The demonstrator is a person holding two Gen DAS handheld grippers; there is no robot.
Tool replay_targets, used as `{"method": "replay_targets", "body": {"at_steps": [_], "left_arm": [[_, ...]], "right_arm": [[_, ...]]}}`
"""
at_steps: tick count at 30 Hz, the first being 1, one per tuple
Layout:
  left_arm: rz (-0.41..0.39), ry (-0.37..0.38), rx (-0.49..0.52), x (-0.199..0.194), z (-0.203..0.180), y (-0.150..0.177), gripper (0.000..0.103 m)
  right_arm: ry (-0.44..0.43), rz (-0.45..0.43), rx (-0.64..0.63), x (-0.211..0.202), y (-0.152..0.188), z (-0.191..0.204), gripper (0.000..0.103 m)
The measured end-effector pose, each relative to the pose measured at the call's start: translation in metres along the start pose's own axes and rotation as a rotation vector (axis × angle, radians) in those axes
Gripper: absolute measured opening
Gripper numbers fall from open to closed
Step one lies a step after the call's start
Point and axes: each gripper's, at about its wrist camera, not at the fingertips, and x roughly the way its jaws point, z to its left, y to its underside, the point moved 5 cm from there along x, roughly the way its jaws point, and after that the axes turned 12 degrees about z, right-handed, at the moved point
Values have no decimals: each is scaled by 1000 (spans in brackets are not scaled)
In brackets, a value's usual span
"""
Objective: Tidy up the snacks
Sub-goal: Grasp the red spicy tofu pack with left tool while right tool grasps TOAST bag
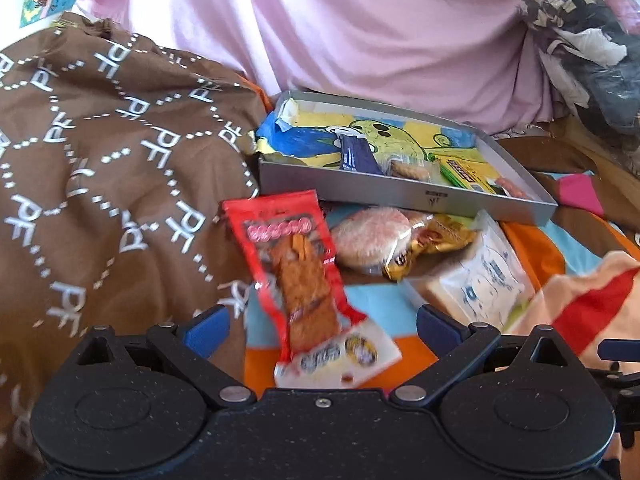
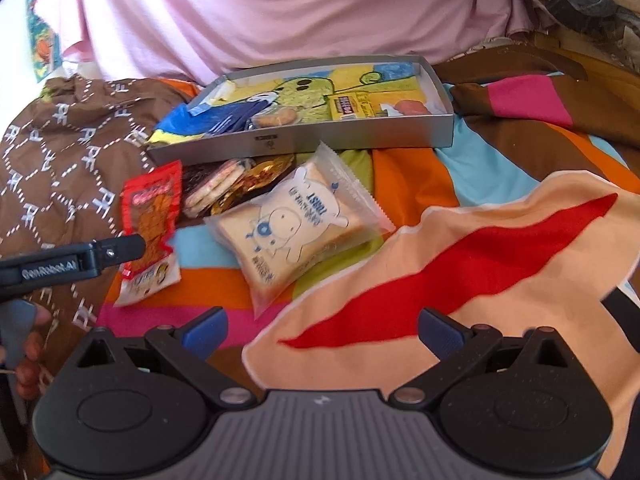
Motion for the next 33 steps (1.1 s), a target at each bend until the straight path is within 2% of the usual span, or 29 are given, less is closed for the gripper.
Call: {"method": "replay_targets", "body": {"at_steps": [6, 9, 12, 15, 18, 21, 25, 30, 33], "left_arm": [[80, 27, -69, 29, 12, -9, 100], [93, 15, -97, 37, 16, -11, 100], [90, 7, -70, 40, 14, -14, 100], [88, 9, -46, 43, 14, -16, 100], [93, 15, -60, 48, 19, -19, 100], [102, 21, -85, 51, 24, -20, 100], [103, 25, -91, 52, 26, -21, 100], [97, 18, -80, 51, 26, -21, 100], [89, 9, -61, 51, 25, -21, 100]], "right_arm": [[-20, 45, 102, 18, -32, -7, 103], [-15, 76, 131, 31, -47, -7, 103], [0, 100, 104, 43, -67, 1, 103], [-20, 131, 106, 54, -86, 9, 103], [-6, 205, 112, 72, -98, 13, 103], [37, 240, 120, 85, -105, 14, 103], [49, 268, 171, 96, -111, 10, 103], [75, 246, 206, 100, -104, 2, 103], [72, 266, 260, 99, -96, -1, 103]]}}
